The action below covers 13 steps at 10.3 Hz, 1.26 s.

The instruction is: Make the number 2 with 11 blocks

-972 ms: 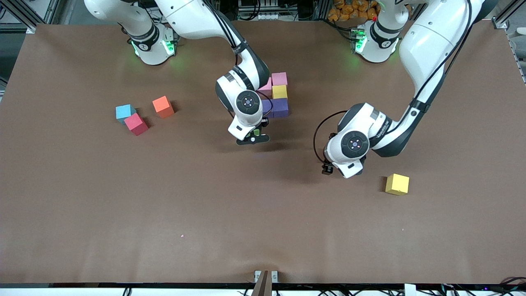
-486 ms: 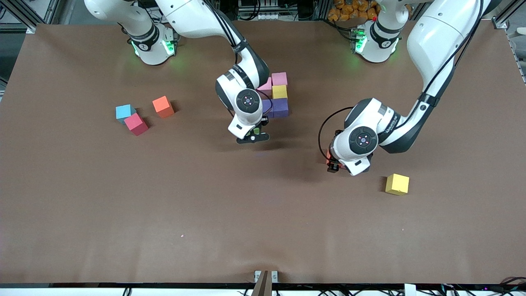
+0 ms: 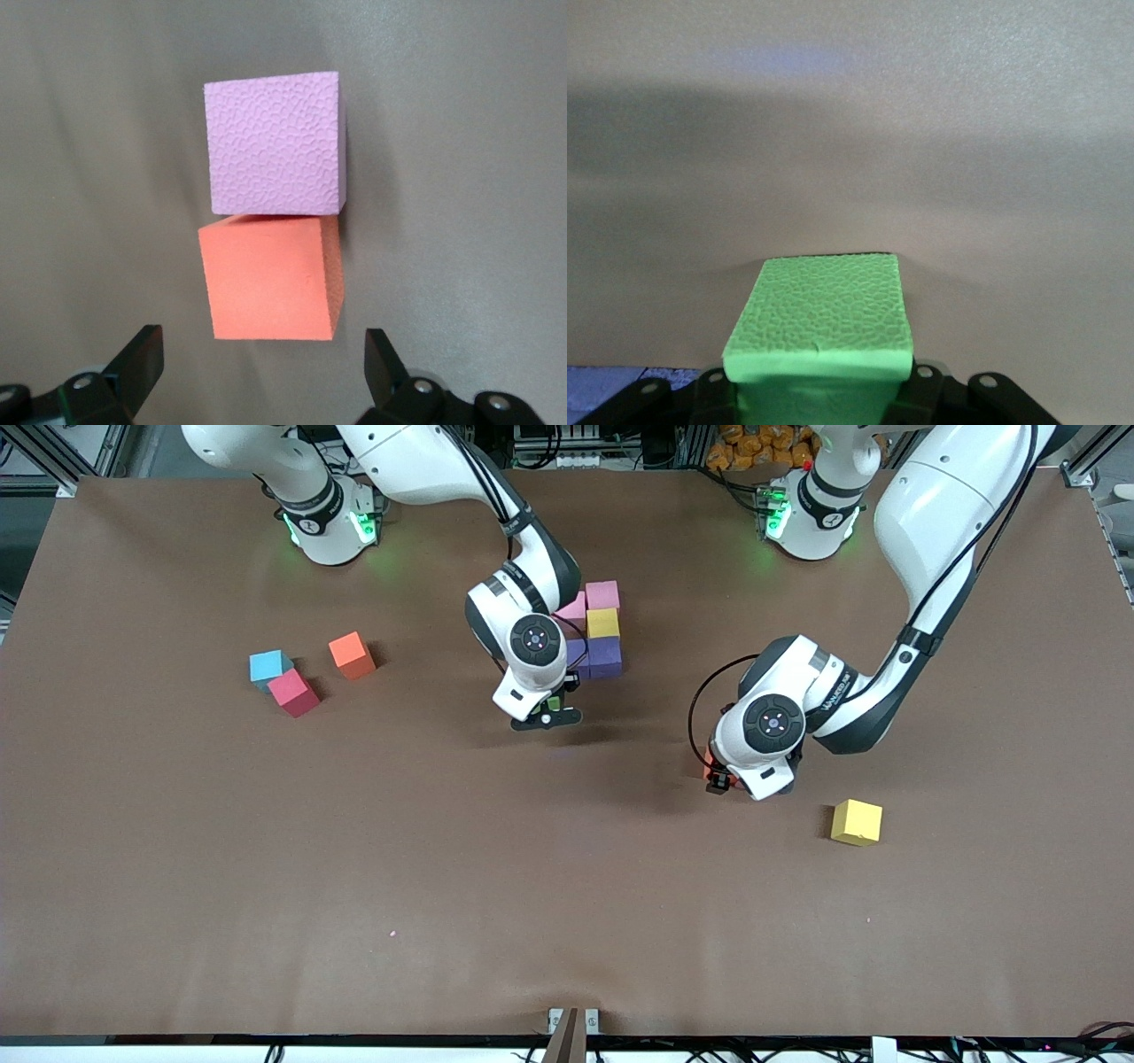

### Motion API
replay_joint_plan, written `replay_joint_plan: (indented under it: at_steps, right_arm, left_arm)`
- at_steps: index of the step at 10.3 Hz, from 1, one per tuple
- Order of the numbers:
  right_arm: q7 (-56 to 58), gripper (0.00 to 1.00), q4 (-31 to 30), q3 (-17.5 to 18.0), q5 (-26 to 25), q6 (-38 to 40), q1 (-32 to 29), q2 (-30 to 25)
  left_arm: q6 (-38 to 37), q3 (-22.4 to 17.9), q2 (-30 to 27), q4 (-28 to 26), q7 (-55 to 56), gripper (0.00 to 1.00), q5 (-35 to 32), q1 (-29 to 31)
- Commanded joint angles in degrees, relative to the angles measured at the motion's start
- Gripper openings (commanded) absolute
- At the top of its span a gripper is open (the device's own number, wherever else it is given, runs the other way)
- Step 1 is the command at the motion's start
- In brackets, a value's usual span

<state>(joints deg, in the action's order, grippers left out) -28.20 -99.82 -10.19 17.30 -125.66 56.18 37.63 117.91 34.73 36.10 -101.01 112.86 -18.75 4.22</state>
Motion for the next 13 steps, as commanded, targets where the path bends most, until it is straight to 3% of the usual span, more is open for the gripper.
replay_joint_plan:
  at_steps: [1, 8, 9, 10, 11, 13]
  right_arm:
    - [-0.89, 0.12, -2.39, 0.17, 1.60, -1.17, 1.30, -0.63]
    - [-0.80, 0.14, -2.31, 0.08, 2.39, -1.08, 1.48, -0.72]
    - [-0.80, 0.22, -2.31, 0.08, 2.39, -0.99, 1.48, -0.72]
    - [-0.45, 0.80, -2.31, 0.00, 2.13, -0.56, 1.48, -0.72]
    - [-0.62, 1.00, -2.22, -0.01, 2.04, -0.47, 1.56, -0.98]
    - [-0.71, 1.00, -2.04, -0.01, 2.04, 0.32, 1.48, -2.38]
  left_arm:
    - [1.10, 0.77, -0.24, -1.38, 0.70, 1.00, -1.55, 0.79]
    - [1.10, 0.77, 0.47, -2.17, -0.27, 1.00, -3.66, 0.88]
    - [1.18, 0.77, 0.38, -2.87, -0.27, 1.00, -4.71, 1.14]
    - [1.27, 0.77, 0.38, -3.14, -0.27, 1.00, -5.59, 1.58]
    - [1.97, 0.77, 0.47, -3.23, -0.27, 1.00, -5.68, 1.67]
    - [3.81, 0.77, 0.64, -3.40, -0.27, 1.00, -5.68, 1.85]
